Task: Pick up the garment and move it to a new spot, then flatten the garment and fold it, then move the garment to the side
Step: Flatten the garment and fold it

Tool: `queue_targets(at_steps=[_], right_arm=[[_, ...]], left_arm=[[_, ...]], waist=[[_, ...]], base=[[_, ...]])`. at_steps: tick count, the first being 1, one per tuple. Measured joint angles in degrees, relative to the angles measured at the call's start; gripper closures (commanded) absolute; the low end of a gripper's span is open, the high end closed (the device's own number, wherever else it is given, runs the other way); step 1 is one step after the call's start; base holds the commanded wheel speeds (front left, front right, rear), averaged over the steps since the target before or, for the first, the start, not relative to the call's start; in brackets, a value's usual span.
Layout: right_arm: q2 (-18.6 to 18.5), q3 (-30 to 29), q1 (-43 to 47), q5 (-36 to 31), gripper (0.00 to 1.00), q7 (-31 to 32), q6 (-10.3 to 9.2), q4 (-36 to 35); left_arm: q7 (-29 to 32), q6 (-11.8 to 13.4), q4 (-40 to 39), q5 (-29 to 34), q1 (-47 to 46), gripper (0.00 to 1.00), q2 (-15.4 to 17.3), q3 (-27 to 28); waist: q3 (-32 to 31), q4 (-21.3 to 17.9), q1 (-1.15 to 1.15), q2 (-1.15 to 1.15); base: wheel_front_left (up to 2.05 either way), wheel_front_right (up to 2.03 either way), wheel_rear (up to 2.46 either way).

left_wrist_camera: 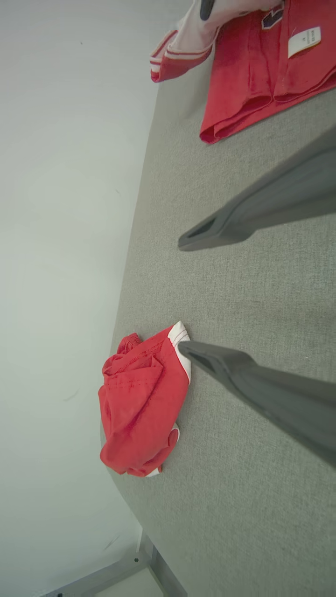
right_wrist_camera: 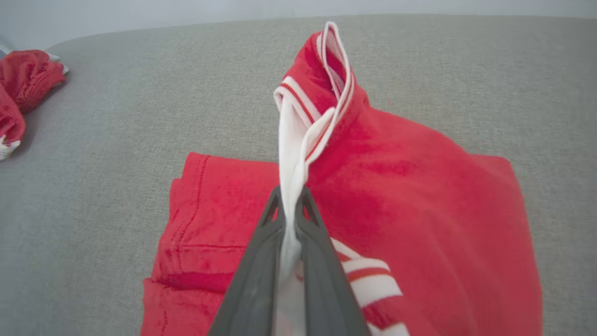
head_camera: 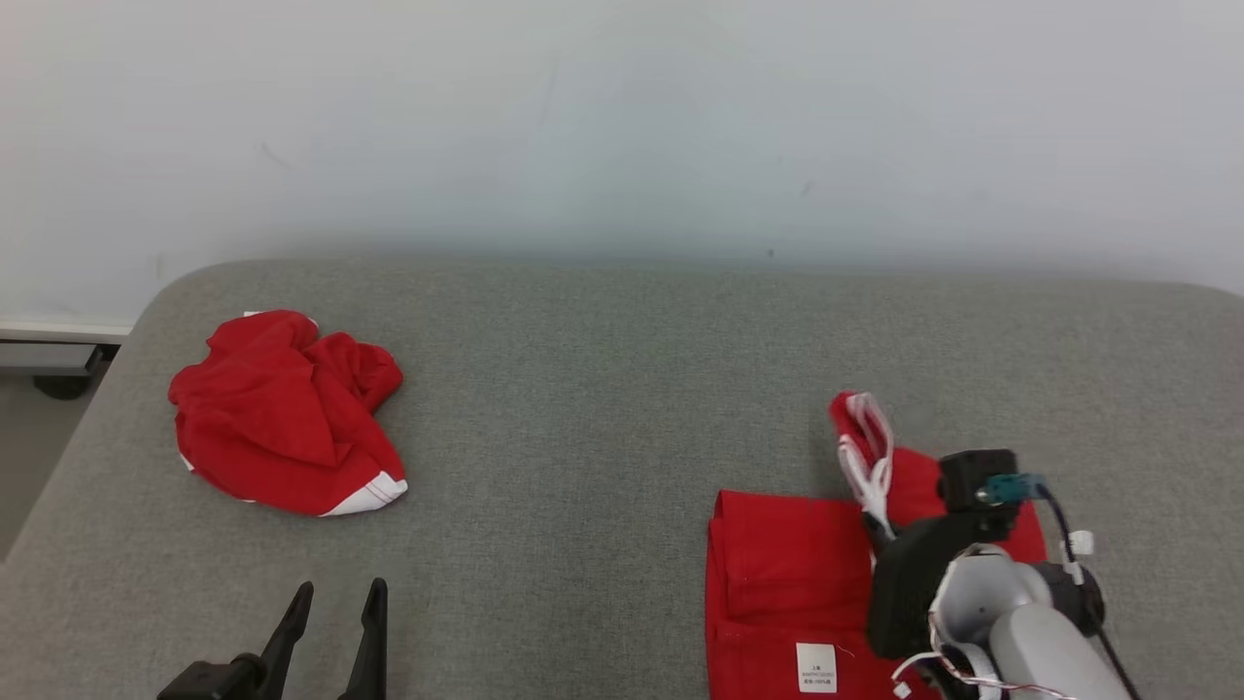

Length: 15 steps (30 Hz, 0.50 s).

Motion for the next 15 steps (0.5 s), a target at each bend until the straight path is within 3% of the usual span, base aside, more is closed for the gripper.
queue_targets(at_steps=[15], right_arm=[[0.63,9.21,0.37,1.2,1.0,3.24,0.87,-0.04]], left_arm=[[-0.18,0.05,-0.09,0.0,0.18,0.0,0.27,0.53]], waist=[[-0.33,1.5,0.0,0.0]], base=[[0.0,0.0,0.0]])
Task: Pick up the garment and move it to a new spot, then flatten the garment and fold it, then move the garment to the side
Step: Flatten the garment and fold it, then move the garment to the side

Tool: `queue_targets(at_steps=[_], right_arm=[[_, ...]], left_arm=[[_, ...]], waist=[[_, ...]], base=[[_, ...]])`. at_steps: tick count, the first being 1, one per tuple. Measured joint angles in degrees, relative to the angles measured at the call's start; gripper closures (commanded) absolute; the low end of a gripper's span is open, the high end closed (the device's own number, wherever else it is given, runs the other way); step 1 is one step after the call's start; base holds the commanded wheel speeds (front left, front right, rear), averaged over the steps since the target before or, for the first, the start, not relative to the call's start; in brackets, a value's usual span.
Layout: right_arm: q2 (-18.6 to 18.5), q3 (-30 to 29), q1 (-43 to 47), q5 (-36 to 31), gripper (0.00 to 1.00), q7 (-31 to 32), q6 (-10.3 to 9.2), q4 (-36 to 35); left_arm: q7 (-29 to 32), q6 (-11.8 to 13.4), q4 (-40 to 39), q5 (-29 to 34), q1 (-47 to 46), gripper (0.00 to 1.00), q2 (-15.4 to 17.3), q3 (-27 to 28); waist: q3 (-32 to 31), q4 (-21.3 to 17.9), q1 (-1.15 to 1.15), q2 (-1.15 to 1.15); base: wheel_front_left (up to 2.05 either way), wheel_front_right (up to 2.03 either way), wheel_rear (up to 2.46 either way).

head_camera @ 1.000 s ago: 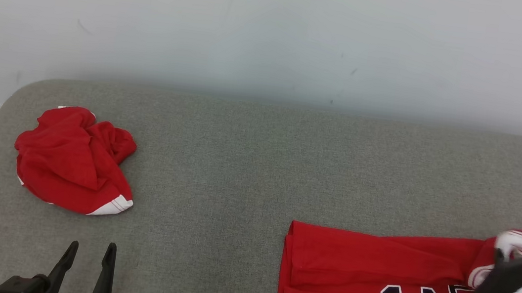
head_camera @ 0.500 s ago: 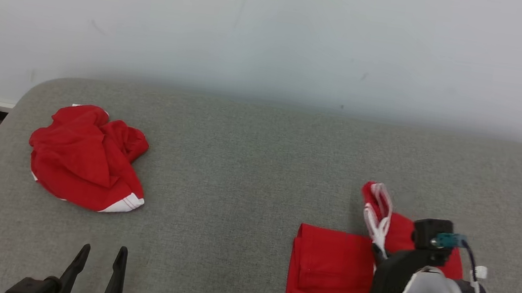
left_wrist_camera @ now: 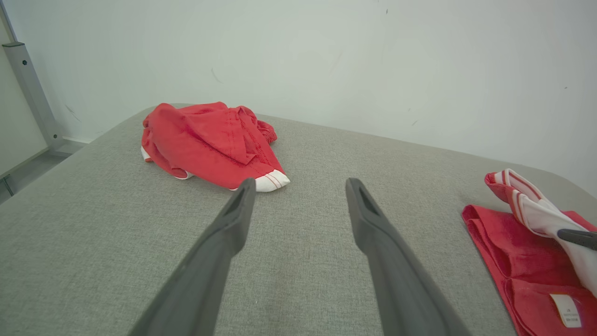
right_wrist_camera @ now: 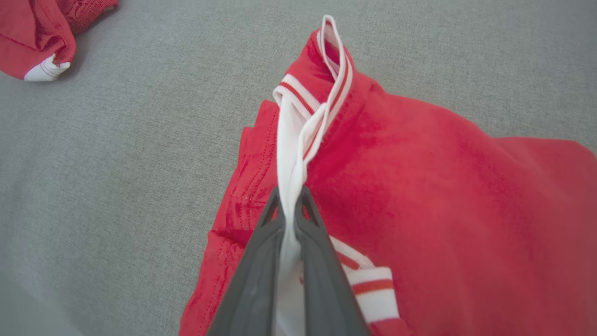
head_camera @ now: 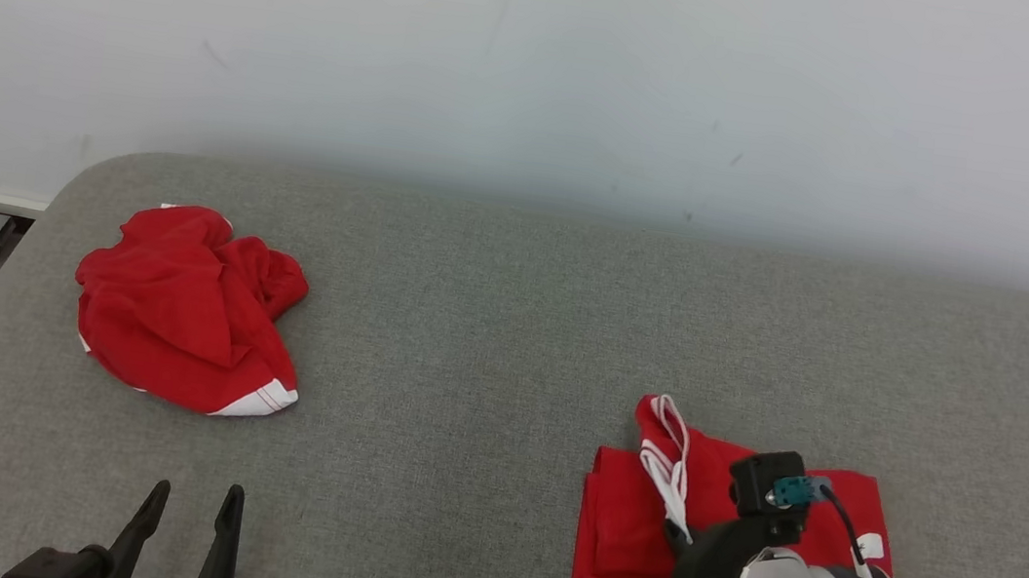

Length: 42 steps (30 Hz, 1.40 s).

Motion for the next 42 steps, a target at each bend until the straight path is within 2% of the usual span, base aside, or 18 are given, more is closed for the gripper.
queue_targets(at_steps=[2,8,9,11,13,18,21,26,28,29,32,42], right_arm=[[-0.01,0.99,0.2,0.22,1.0,0.31,-0.02,-0.1],[-0.1,6.3,1.55,4.41,1.0,0.74,-1.87,-1.2],[-0.11,6.7,1.55,4.93,0.91,0.68,-2.15,-1.37],[-0.12,7.03,1.47,6.54,0.0,0.2,-2.89,-1.89],[-0.11,6.89,1.12,7.24,0.0,-0.45,-3.3,-2.42],[-0.45,1.25,0.09,6.54,0.0,-3.77,-4.27,-5.88],[-4.35,-1.87,0.12,4.88,0.0,-5.36,-4.55,-7.43],[-12.6,-7.21,3.77,3.87,0.0,-6.65,-4.97,-5.91],[-12.91,-8.17,4.87,4.88,0.0,-6.93,-4.89,-4.61],[-13.01,-8.11,5.08,5.31,0.0,-6.99,-3.76,-4.11],[-13.06,-8.42,5.25,6.94,0.0,-7.71,-2.43,-2.41],[-11.96,-8.33,6.21,8.02,0.0,-8.43,-2.09,2.56]], left_arm=[[0.0,0.01,-0.04,0.0,0.02,0.0,0.0,0.02],[-0.19,0.02,-0.21,-0.01,0.03,0.0,-0.01,0.03],[-0.25,0.02,-0.26,-0.01,0.03,0.0,-0.02,0.02],[-0.25,0.02,-0.31,-0.01,0.03,0.0,-0.02,0.01],[-0.25,0.02,-0.32,-0.01,0.03,0.0,-0.02,0.02],[-0.26,0.02,-0.37,-0.01,0.07,0.0,-0.07,0.0],[-0.26,0.03,-0.45,-0.01,0.24,0.0,-0.19,0.01],[-0.33,0.1,-1.09,-0.01,0.4,0.0,-0.19,0.19],[-0.34,0.29,-1.42,-0.01,0.71,0.0,-0.14,0.56],[-0.34,0.34,-1.51,-0.01,0.92,0.0,-0.07,0.71],[-0.34,0.34,-1.71,0.0,1.08,0.0,0.05,0.66],[-0.25,0.01,-1.92,0.1,0.03,0.0,0.08,-0.47]], waist=[[0.04,-0.03,0.0,0.0],[0.21,-0.21,0.0,0.0],[0.26,-0.24,0.0,0.0],[0.34,-0.3,0.0,0.0],[0.42,-0.37,0.0,0.0],[0.48,-0.74,0.0,0.0],[0.39,-0.93,0.0,0.0],[0.38,-1.29,0.0,0.0],[0.51,-1.57,0.0,0.0],[0.59,-1.72,0.0,0.0],[0.98,-2.04,0.0,0.0],[2.01,-1.24,0.0,0.0]], base=[[0.0,0.0,0.0],[0.0,0.0,0.0],[0.0,0.0,0.0],[0.0,0.0,0.0],[0.0,0.0,0.0],[0.0,0.0,0.0],[0.0,0.0,0.0],[0.0,0.0,0.0],[0.0,0.0,0.0],[0.0,0.0,0.0],[0.0,0.0,0.0],[0.0,0.0,0.0]])
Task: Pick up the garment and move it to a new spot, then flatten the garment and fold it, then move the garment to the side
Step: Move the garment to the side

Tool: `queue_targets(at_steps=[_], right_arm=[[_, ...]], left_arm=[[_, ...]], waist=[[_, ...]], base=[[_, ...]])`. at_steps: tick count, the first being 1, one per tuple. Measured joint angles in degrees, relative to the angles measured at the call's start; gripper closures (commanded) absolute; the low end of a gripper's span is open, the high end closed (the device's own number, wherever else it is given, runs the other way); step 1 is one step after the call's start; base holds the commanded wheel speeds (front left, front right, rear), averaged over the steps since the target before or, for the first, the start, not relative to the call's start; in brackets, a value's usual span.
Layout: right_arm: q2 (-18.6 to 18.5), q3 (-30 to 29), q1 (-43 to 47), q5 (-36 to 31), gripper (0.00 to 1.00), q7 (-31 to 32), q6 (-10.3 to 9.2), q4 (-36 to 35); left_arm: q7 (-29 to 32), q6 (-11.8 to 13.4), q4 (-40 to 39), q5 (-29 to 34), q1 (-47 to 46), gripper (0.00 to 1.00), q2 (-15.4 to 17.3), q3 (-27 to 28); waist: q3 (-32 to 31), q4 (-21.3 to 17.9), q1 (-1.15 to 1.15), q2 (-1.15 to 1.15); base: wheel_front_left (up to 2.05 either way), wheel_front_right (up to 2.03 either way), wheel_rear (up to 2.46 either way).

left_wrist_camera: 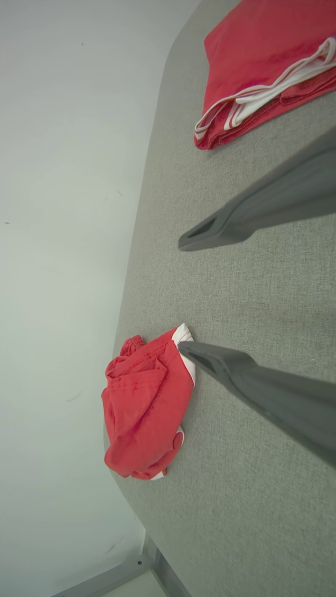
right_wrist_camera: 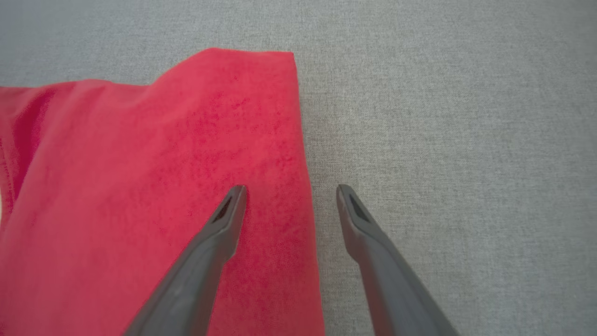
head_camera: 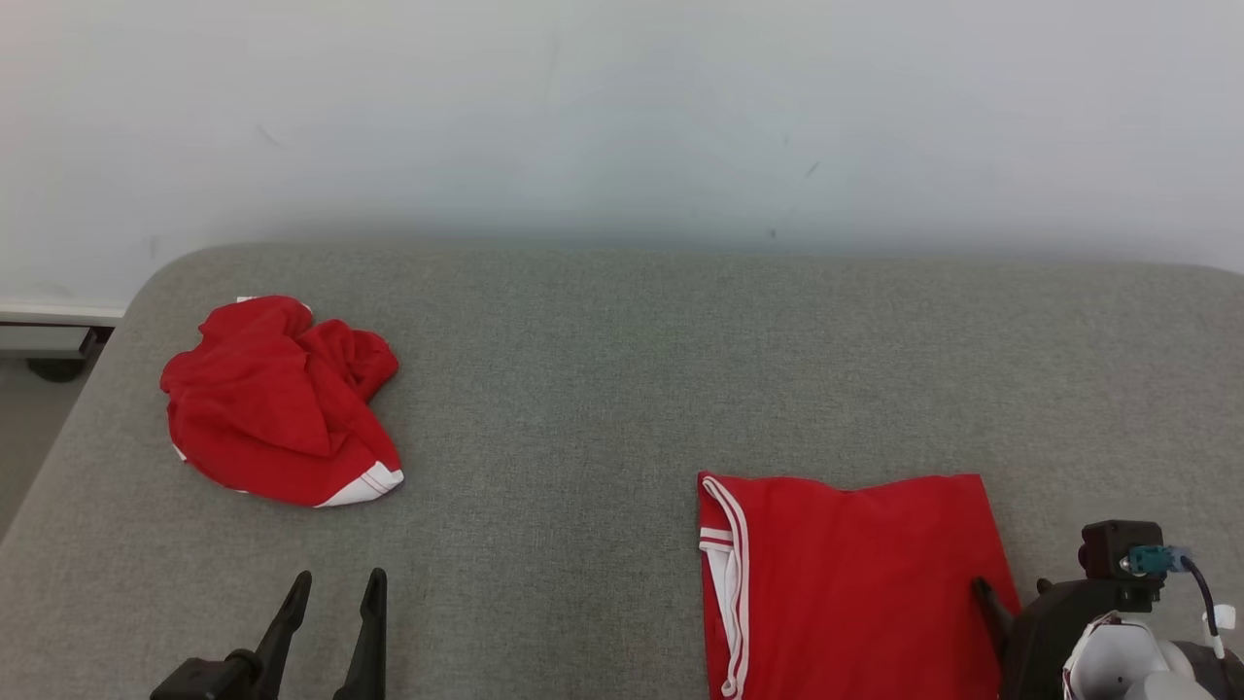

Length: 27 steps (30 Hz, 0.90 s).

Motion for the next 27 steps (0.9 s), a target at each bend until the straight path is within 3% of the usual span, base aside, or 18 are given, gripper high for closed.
queue_targets(at_steps=[8,9,10,11,12,19,27], right_arm=[[0.67,-0.15,-0.23,0.68,0.0,-0.18,0.64,4.41],[0.77,-0.25,-0.26,0.8,0.28,-0.16,0.64,5.14],[1.04,-0.56,-0.4,1.4,0.62,-0.18,0.65,5.67],[1.33,-0.85,-0.67,2.1,0.85,-0.2,0.65,6.12],[1.41,-0.89,-1.1,2.32,1.0,-0.21,0.73,6.64],[1.0,-0.42,-4.89,2.31,1.0,-0.18,2.21,9.24],[-4.26,4.33,-10.77,-4.44,1.0,-0.21,4.93,9.68]], left_arm=[[0.12,0.0,-0.25,0.0,-0.12,0.0,0.05,0.02],[0.31,0.0,-0.33,0.0,-0.13,0.0,0.04,0.03],[0.35,0.0,-0.32,0.0,-0.13,0.0,0.05,0.05],[0.35,0.0,-0.32,0.0,-0.18,0.0,0.05,0.04],[0.35,0.0,-0.3,0.0,-0.26,0.0,0.04,0.04],[0.44,0.0,-0.21,0.0,-1.35,0.0,-0.03,-0.04],[0.49,-0.04,0.04,0.0,-1.55,0.0,-0.13,-0.23]], waist=[[1.11,0.68,0.0,0.0],[1.31,0.77,0.0,0.0],[1.52,0.84,0.0,0.0],[1.71,0.9,0.0,0.0],[1.9,0.97,0.0,0.0],[2.64,1.32,0.0,0.0],[3.1,1.78,0.0,0.0]], base=[[0.0,0.0,0.0],[0.0,0.0,0.0],[0.0,0.0,0.0],[0.0,0.0,0.0],[0.0,0.0,0.0],[0.0,0.0,0.0],[0.0,0.0,0.0]])
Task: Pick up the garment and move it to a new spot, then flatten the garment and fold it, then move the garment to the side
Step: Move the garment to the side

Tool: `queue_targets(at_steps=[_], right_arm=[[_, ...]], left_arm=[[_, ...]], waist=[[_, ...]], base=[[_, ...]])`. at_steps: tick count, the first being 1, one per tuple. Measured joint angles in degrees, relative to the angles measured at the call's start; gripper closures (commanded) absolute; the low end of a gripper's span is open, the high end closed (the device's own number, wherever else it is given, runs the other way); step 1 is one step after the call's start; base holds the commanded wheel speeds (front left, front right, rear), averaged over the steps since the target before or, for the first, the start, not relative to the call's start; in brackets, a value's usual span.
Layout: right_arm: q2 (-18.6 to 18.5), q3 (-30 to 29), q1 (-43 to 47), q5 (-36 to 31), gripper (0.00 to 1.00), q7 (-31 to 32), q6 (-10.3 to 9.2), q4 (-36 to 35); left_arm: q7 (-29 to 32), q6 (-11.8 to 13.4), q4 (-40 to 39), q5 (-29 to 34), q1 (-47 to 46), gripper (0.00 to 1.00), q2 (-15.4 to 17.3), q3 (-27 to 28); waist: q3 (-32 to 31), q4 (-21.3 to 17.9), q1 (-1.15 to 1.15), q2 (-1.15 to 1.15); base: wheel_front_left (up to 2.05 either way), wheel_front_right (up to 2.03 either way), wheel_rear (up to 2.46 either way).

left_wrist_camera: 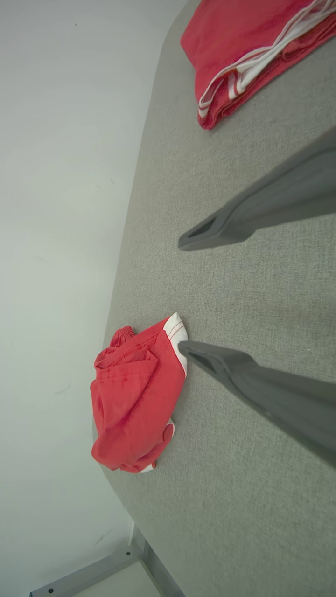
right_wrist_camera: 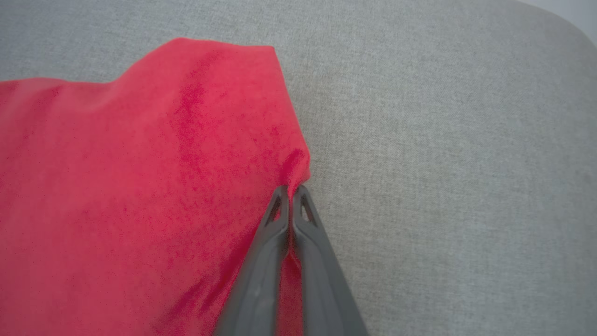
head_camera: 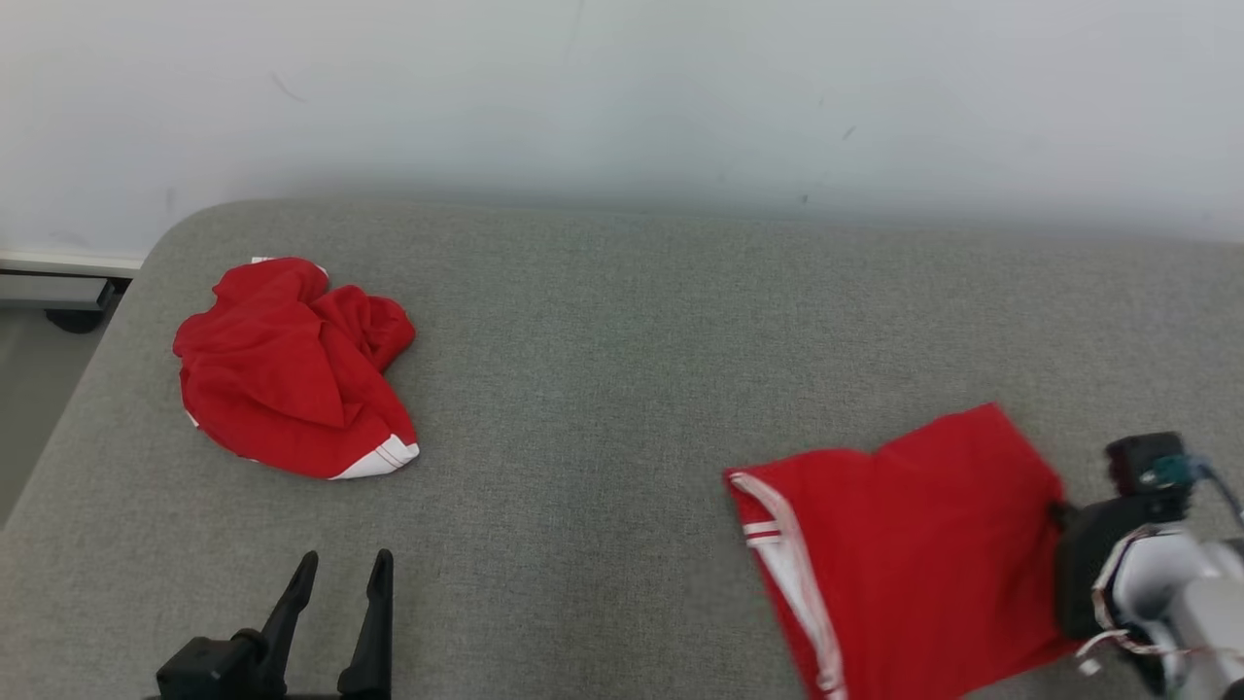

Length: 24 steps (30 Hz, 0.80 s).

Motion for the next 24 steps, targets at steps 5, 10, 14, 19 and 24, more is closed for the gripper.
queue_targets(at_steps=[5,10,14,19,24], right_arm=[[-6.45,-3.72,-1.81,-0.89,1.0,-1.3,-1.66,2.07],[-12.44,-7.08,-1.81,-1.76,1.0,-2.97,-3.36,4.47],[-17.73,-8.94,-1.86,-3.56,1.0,-4.77,-4.57,5.58],[-20.89,-10.74,-1.59,-4.28,1.0,-6.86,-5.39,6.72],[-21.23,-11.41,-0.96,-4.15,1.0,-9.1,-5.58,7.1]], left_arm=[[0.01,-0.48,0.15,0.02,-0.97,0.0,-0.15,-0.41],[0.0,-0.48,0.24,0.09,-0.96,0.0,0.11,-0.38],[0.0,-0.48,0.11,0.1,-0.94,0.0,0.57,-0.24],[0.0,-0.47,-0.12,0.15,-0.9,0.0,0.8,-0.24],[0.02,-0.48,-0.27,0.4,-0.92,0.0,0.87,-0.46]], waist=[[0.24,0.66,0.0,0.0],[0.59,1.36,0.0,0.0],[1.03,1.75,0.0,0.0],[1.47,2.1,0.0,0.0],[1.88,2.19,0.0,0.0]], base=[[0.0,0.0,0.0],[0.0,0.0,0.0],[0.0,0.0,0.0],[0.0,0.0,0.0],[0.0,0.0,0.0]])
